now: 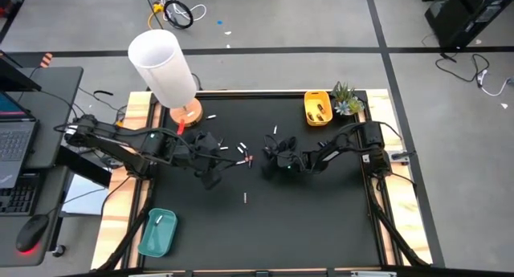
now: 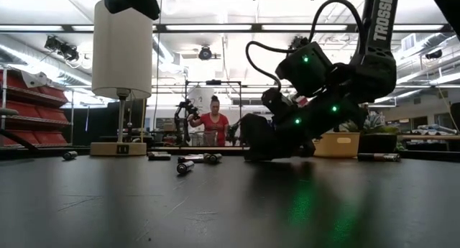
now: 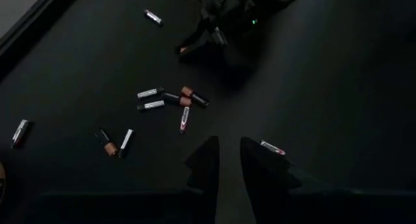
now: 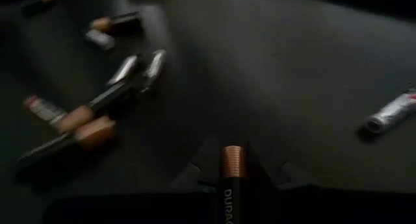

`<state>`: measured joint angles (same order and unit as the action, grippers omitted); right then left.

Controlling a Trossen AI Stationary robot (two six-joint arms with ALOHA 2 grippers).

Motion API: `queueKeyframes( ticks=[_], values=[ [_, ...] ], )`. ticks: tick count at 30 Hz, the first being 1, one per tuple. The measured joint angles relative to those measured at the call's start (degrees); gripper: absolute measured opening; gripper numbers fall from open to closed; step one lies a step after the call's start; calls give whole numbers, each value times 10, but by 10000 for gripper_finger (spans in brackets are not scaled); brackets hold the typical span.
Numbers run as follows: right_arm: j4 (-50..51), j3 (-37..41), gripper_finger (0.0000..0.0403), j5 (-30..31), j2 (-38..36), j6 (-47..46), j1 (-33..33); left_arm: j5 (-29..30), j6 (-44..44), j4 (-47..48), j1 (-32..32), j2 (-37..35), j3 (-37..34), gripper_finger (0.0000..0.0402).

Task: Sort batteries
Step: Put the black battery into the yellow bin

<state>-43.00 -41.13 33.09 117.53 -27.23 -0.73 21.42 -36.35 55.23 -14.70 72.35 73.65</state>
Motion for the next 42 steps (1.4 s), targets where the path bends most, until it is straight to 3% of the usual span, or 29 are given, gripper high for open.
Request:
queueKeyframes(
  ticks=[6, 14, 22, 29, 35, 39, 42],
  values=[
    [24, 1, 35, -42, -29, 24, 6, -1, 1, -2, 0, -2, 0, 78],
    [60, 1, 35, -33, -87, 76, 15, -1, 1, -19, 0, -2, 0, 78],
    [162, 1, 35, -11, -206, 133, 46, -1, -2, -21, 0, -2, 0, 78],
    [360, 0, 35, 6, -348, 128, 117, 9, 0, -53, 0, -2, 0, 78],
    [524, 0, 35, -2, -453, 36, 205, 35, 1, -104, 1, -2, 0, 78],
    [602, 0, 35, -69, -491, -23, 287, 79, 1, -144, 3, -2, 0, 78],
    [621, 0, 35, -133, -493, -7, 350, 105, 1, -178, 12, 1, 0, 78]
  ],
)
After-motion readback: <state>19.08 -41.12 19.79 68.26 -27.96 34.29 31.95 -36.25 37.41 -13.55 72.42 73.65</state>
